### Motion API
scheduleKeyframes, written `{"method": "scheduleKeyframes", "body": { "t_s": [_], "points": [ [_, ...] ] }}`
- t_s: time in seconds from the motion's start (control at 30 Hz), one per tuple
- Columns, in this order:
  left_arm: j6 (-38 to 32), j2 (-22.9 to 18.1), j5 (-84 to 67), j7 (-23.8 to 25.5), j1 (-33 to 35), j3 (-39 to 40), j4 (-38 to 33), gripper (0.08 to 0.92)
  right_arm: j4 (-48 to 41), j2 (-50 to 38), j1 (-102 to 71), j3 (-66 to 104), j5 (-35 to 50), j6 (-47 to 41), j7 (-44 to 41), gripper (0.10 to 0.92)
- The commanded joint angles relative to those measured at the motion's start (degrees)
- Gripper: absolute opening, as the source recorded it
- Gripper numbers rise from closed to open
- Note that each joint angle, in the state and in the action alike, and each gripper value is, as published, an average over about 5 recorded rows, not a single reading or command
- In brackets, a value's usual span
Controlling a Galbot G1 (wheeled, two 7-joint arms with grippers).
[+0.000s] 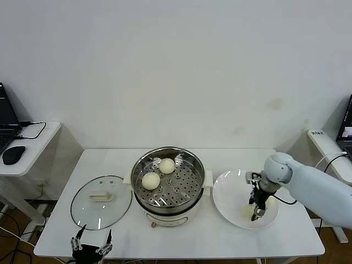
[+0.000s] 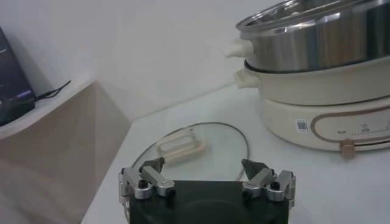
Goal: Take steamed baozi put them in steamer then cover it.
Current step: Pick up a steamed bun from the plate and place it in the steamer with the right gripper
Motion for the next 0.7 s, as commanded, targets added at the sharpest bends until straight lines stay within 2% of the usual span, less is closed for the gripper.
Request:
{"method": "scheduleKeyframes", "body": {
  "t_s": [0.03, 0.27, 0.47, 0.7],
  "points": [
    [0.03, 0.16, -0.11, 0.07, -0.68, 0.46, 0.15, 0.823, 1.28, -2.35, 4.49, 0.02, 2.58, 0.28, -1.08, 0.622],
    [-0.17, 0.54, -0.68, -0.56, -1.12, 0.66, 0.12, 0.823, 0.99, 0.88, 23.42, -5.72, 11.16, 1.34, -2.51, 0.623],
    [-0.33, 0.49, -0.57, -1.5, -1.12, 0.34, -0.5, 0.823, -3.54, 10.98, 37.12, -11.44, 19.11, 5.46, -3.5, 0.621],
    [-0.45, 0.55, -1.4, -1.86, -0.56, -0.41, -1.9, 0.823, -10.74, 23.92, 40.42, -13.08, 23.56, 12.64, -3.83, 0.619]
  ]
}}
